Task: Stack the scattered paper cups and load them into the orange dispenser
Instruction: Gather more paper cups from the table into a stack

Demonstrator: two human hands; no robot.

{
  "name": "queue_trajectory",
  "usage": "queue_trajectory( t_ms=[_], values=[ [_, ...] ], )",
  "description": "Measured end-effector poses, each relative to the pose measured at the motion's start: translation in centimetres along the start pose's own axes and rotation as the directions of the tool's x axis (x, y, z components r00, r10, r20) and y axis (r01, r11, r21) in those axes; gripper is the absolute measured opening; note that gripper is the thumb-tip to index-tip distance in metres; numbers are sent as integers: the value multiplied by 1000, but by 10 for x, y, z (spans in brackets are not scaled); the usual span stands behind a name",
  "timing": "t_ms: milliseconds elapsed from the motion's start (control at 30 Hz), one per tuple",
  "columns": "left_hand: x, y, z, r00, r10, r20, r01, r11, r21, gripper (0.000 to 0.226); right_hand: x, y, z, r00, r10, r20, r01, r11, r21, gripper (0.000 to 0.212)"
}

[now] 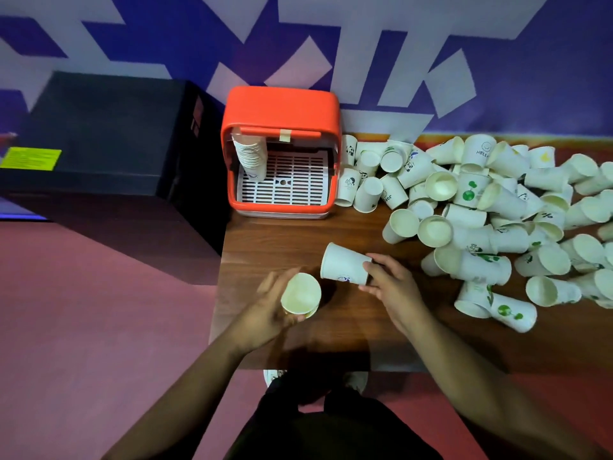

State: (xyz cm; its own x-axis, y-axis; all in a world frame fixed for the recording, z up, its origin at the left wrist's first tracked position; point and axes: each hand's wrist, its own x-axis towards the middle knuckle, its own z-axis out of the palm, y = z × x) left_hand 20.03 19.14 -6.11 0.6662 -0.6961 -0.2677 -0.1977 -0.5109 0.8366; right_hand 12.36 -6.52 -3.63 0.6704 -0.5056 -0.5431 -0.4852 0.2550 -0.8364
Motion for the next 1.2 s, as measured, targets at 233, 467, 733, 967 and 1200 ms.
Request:
queue_trajectory(
  t_ms=[233,467,733,967,1200],
  values=[
    [-3,-1,-7,995,-35,88,33,999,22,105,-14,7,13,996,56,71,-62,994,86,25],
    [4,27,-17,994,-89,-62,46,863,-503,75,-36,-6,37,959,23,284,-89,971,221,36],
    [-7,31,-29,975,-27,-221,-85,873,-481,61,-46,0,44,952,-39,302,91,983,-162,39],
    [-7,7,-9,985,172,-34,-167,981,102,74,-46,18,47,985,-70,155,110,958,-263,28],
    [-1,4,2,989,96,114,-132,918,374,91,-46,27,24,996,-90,-4,83,934,-346,24]
  ],
)
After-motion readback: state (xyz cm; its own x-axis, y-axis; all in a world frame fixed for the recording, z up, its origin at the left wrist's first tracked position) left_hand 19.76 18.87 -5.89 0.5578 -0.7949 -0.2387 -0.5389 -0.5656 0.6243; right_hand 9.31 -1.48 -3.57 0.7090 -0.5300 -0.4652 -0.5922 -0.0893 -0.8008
